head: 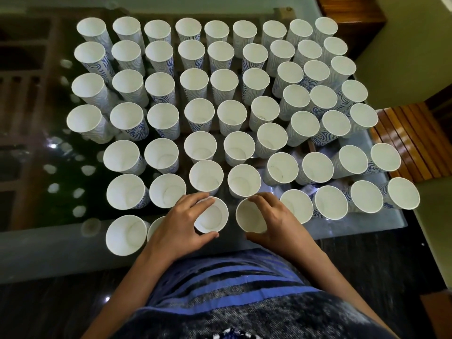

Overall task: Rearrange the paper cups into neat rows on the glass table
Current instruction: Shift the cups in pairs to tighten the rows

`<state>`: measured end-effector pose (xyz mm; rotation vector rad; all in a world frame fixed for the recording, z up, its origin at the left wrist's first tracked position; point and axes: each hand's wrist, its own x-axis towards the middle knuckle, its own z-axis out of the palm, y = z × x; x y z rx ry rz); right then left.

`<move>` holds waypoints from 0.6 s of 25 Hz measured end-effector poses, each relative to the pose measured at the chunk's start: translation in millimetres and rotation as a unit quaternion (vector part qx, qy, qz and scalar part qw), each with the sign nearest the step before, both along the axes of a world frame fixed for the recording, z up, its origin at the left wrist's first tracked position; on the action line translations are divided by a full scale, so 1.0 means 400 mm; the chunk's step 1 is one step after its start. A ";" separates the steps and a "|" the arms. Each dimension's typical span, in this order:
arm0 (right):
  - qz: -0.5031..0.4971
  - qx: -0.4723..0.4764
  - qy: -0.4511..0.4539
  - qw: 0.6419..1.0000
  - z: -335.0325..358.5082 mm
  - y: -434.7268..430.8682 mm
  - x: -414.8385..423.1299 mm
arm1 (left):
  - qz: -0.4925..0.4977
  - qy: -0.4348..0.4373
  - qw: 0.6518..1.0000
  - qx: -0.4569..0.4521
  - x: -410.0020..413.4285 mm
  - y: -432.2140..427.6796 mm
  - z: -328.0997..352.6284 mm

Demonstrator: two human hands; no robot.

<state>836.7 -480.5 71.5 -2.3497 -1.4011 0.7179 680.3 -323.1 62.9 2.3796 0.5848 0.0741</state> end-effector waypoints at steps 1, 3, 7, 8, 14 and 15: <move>-0.004 -0.001 0.004 1.000 0.004 -0.001 0.000 | 0.003 0.002 1.000 -0.002 -0.001 -0.001 0.001; -0.014 0.003 0.004 1.000 0.014 -0.001 0.000 | 0.012 0.004 1.000 -0.007 -0.002 -0.001 0.009; -0.069 0.050 -0.017 0.996 0.033 0.028 0.015 | 0.050 -0.026 0.998 0.041 0.011 0.005 0.025; -0.075 0.062 -0.021 0.995 0.034 0.043 0.021 | 0.061 -0.033 0.996 0.052 0.019 0.011 0.028; -0.042 0.026 -0.039 0.998 0.008 0.132 0.060 | 0.113 0.006 0.993 0.038 0.104 0.063 0.019; -0.037 0.014 -0.039 0.998 0.006 0.140 0.064 | 0.112 0.018 0.993 0.038 0.113 0.067 0.014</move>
